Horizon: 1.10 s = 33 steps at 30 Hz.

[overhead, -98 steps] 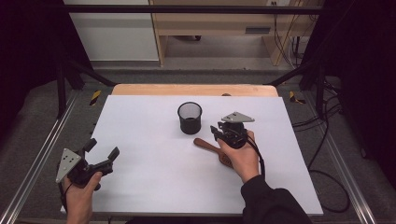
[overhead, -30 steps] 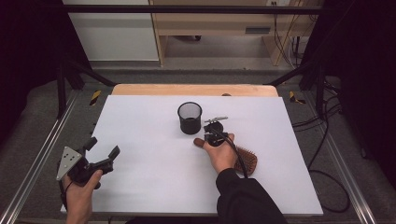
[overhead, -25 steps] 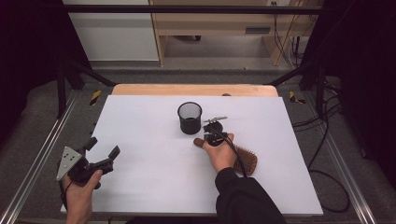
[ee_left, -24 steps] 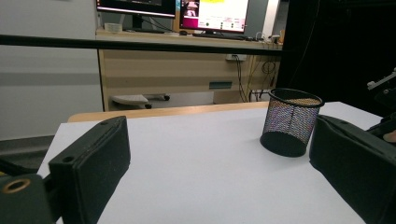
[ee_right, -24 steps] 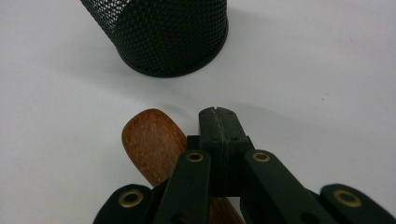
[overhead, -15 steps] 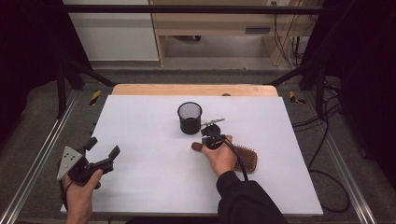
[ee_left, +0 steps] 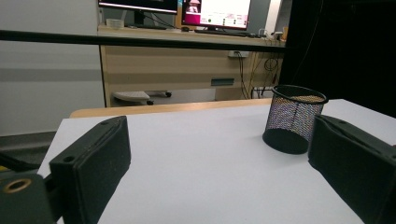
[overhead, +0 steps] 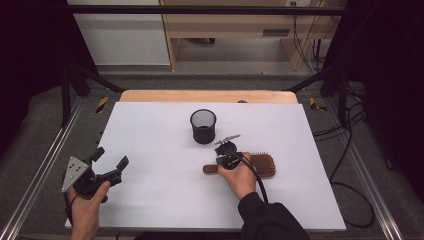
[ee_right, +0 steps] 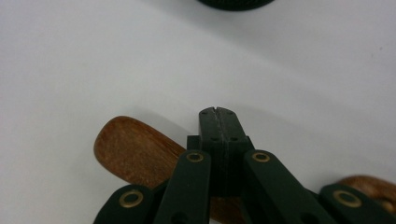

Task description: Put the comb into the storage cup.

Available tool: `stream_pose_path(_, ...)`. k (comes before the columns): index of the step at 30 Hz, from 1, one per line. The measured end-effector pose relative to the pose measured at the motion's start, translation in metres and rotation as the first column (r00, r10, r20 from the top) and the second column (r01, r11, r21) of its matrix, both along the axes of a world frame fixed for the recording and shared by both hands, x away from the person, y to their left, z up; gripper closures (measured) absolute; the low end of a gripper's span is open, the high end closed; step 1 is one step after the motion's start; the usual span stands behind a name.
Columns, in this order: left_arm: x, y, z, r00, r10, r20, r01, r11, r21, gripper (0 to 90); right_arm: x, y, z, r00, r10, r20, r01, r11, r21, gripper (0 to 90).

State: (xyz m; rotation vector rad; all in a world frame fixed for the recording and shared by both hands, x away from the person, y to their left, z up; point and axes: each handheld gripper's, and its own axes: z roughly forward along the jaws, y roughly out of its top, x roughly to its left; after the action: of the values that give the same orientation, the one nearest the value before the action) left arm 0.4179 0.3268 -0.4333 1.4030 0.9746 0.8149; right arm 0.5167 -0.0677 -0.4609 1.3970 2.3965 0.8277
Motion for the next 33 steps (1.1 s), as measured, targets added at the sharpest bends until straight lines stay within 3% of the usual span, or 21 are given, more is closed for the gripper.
stream_pose_path(12, 0.000, -0.001, 0.000, 1.0000, 0.000, -0.002, 0.000, 1.0000, 0.010, 6.4, -0.039, -0.005, 0.000, 0.9952, 0.094, -0.026, -0.094, 0.995, -0.016, 90.0)
stream_pose_path(16, 0.000, -0.002, 0.000, 1.0000, 0.000, -0.001, 0.000, 0.9999, 0.015, 6.5, -0.058, -0.015, -0.002, 0.9923, 0.124, -0.005, -0.124, 0.990, -0.066, 90.0)
stream_pose_path(27, 0.000, -0.001, 0.000, 1.0000, 0.003, -0.005, -0.003, 0.9999, 0.014, 6.7, -0.082, -0.040, 0.000, 0.9922, 0.125, -0.004, -0.125, 0.987, -0.104, 90.0)
stream_pose_path(33, 0.000, -0.001, 0.000, 1.0000, 0.005, -0.008, -0.005, 0.9999, 0.013, 6.8, -0.085, -0.052, 0.002, 0.9929, 0.119, -0.004, -0.119, 0.987, -0.113, 90.0)
